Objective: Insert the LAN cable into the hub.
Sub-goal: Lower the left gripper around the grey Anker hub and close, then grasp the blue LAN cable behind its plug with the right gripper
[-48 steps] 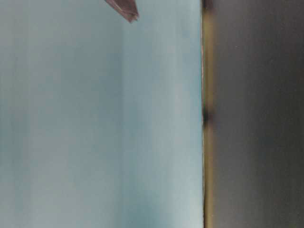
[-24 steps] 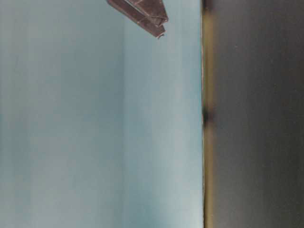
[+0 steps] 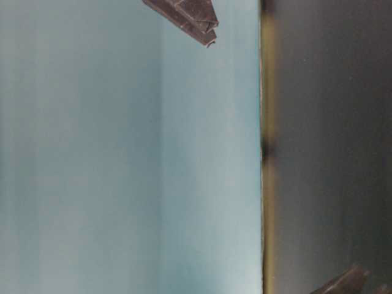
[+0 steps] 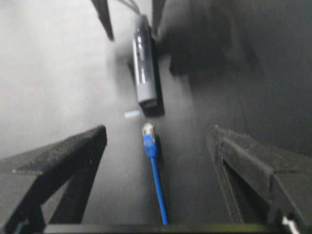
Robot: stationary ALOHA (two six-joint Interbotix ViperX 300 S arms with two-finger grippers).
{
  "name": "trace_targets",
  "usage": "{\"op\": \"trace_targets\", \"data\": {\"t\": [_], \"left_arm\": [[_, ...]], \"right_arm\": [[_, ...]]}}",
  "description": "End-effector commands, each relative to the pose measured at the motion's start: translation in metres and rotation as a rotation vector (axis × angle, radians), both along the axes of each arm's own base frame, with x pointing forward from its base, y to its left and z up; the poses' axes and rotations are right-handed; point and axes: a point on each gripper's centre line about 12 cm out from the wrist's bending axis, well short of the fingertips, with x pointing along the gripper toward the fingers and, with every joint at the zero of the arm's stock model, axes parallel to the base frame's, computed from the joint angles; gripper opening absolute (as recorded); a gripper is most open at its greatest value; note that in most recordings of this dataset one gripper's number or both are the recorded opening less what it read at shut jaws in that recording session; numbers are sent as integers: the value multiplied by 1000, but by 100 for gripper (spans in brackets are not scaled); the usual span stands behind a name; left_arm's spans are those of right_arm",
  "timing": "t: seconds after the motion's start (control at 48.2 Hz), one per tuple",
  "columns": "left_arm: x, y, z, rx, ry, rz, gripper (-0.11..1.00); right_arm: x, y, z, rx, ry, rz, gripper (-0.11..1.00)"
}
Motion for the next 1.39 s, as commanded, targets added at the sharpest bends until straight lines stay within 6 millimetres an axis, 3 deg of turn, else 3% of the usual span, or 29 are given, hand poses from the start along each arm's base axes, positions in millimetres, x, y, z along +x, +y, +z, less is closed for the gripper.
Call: {"op": "trace_targets", "data": {"t": [0.0, 0.145, 0.664, 0.747, 0.872, 0.955, 1.204, 1.37], "left_arm": [[9, 2, -2, 0, -6, 6, 65], [20, 3, -9, 4, 17, 11, 65], [23, -3, -41, 14, 164, -7, 62], [23, -5, -44, 20, 180, -14, 55], [24, -10, -45, 31, 185, -33, 28], [24, -12, -43, 25, 195, -36, 28], [26, -12, 10, 52, 180, -39, 28], [21, -10, 55, 80, 159, -39, 28]], "right_arm": [[2, 3, 4, 8, -15, 6, 80], [1, 6, 5, 9, -16, 14, 80], [-3, 10, 4, 12, -16, 28, 80], [-3, 10, 4, 12, -16, 30, 80], [-3, 10, 4, 11, -15, 30, 80], [-4, 10, 3, 9, -12, 31, 80], [-7, 15, -19, 3, 25, 48, 79], [4, 18, -35, -23, 7, 65, 79]]}}
